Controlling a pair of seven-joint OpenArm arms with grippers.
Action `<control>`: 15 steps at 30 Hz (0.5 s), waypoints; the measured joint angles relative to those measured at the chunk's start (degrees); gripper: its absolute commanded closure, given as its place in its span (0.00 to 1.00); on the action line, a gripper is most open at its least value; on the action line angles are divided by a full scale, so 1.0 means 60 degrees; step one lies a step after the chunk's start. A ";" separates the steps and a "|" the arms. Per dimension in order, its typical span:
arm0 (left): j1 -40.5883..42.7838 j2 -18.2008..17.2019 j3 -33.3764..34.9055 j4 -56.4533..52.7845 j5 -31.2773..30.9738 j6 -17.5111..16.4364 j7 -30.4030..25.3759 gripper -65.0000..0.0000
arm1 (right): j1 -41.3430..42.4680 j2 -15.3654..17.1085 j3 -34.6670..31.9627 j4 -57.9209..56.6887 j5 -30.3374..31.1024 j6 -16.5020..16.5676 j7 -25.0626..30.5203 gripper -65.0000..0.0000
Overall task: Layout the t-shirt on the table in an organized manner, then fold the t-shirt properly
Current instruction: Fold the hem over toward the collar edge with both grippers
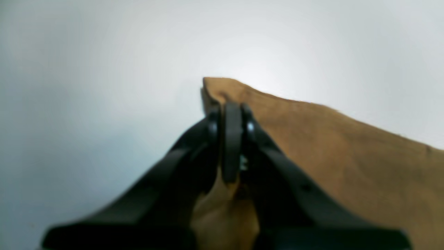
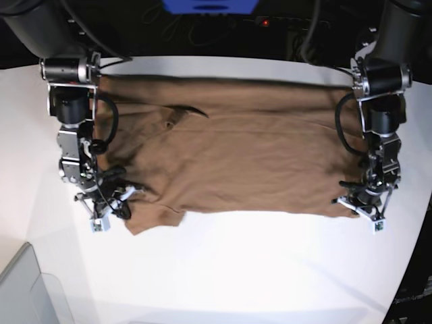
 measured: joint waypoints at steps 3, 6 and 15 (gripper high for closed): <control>0.0350 0.0058 0.0007 0.1297 -0.0011 0.0000 0.0546 1.00 | -0.0627 -0.0015 0.0463 0.0987 -0.0135 -0.0004 -0.0240 1.00; 0.0776 0.0062 0.0000 0.2517 -0.0022 -0.0025 0.0871 1.00 | -0.1064 -0.0127 0.0670 0.1920 -0.0266 -0.0022 -0.0543 1.00; 0.2197 0.0248 -0.0055 0.4976 -0.0284 -0.0011 0.1351 1.00 | -0.2557 -0.0532 0.0922 0.5176 -0.0233 -0.0036 -0.0492 1.00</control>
